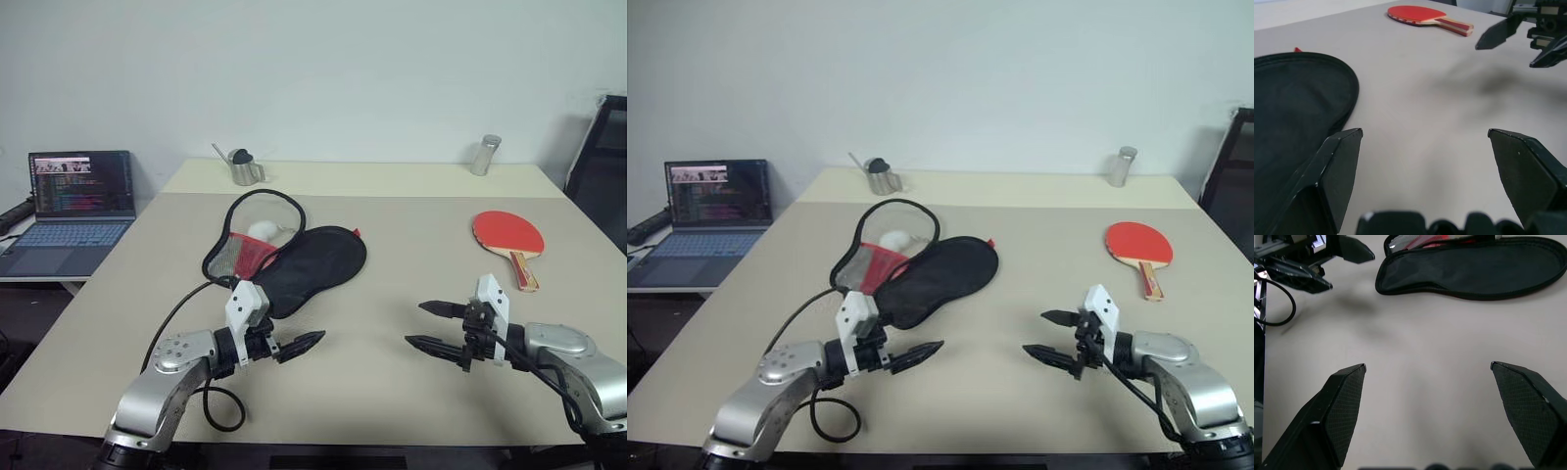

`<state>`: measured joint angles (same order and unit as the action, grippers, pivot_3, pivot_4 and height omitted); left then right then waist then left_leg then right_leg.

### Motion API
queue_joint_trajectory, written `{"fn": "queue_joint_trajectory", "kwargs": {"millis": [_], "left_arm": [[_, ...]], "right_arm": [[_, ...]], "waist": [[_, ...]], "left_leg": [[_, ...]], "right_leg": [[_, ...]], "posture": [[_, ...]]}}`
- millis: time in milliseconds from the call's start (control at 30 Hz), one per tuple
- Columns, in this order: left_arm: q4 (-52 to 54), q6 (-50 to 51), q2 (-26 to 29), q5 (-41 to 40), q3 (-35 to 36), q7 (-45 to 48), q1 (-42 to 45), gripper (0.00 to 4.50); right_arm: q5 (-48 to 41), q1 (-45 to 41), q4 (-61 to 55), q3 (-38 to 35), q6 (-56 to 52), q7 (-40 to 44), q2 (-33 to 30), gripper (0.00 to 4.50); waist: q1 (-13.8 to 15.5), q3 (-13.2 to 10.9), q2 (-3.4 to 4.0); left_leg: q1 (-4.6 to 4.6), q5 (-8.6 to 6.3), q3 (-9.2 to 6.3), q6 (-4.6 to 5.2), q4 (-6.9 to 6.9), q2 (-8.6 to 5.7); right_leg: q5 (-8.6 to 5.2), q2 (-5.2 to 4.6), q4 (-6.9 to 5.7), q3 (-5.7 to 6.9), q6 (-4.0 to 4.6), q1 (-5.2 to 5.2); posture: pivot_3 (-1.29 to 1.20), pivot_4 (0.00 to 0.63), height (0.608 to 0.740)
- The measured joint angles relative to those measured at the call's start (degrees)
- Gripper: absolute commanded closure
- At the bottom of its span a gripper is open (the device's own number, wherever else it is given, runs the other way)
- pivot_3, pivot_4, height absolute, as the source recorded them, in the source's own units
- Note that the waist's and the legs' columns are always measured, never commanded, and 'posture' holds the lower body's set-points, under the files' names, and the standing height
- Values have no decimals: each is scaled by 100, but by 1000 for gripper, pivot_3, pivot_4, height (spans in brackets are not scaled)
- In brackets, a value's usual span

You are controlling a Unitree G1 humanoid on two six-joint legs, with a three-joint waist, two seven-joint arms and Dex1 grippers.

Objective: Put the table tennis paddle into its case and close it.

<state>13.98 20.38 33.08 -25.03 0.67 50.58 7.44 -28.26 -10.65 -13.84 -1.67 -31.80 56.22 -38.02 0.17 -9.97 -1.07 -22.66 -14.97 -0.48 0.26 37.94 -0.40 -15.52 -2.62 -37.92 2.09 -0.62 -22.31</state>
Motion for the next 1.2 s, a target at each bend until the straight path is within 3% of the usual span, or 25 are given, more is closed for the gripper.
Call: {"fn": "queue_joint_trajectory", "kwargs": {"millis": [300, 867, 1000, 1200], "left_arm": [[-188, -203, 423, -165, 814, 263, -501, 0], [-1252, -46, 630, -220, 1070, 331, 377, 0], [-1276, 351, 435, -312, 1068, 115, 486, 0], [-1276, 1017, 434, -426, 1072, -33, 604, 0]], "right_arm": [[-5, -582, -178, 503, 53, -56, 376, 18], [-180, -839, -258, 529, -114, -404, 624, 18], [-207, -839, -363, 516, -125, -391, 532, 18], [-754, -958, -929, 135, -565, -194, -88, 18]], "waist": [[5, -5, -2], [72, -10, -9], [72, -11, -10], [75, -15, -13]], "left_leg": [[-2, 0, -6, 0, 3, -1], [-10, 0, -13, 0, 1, -3], [-9, 0, -14, 0, 1, -3], [-10, 0, -15, -1, 1, -3]], "right_leg": [[0, -2, 2, 5, 0, 0], [-1, -5, 5, 12, 3, -3], [-1, -5, 2, 14, 2, -3], [-1, -5, 3, 14, 2, -3]], "posture": [[0, 150, 740], [0, 150, 740], [0, 150, 740], [0, 150, 740]]}}
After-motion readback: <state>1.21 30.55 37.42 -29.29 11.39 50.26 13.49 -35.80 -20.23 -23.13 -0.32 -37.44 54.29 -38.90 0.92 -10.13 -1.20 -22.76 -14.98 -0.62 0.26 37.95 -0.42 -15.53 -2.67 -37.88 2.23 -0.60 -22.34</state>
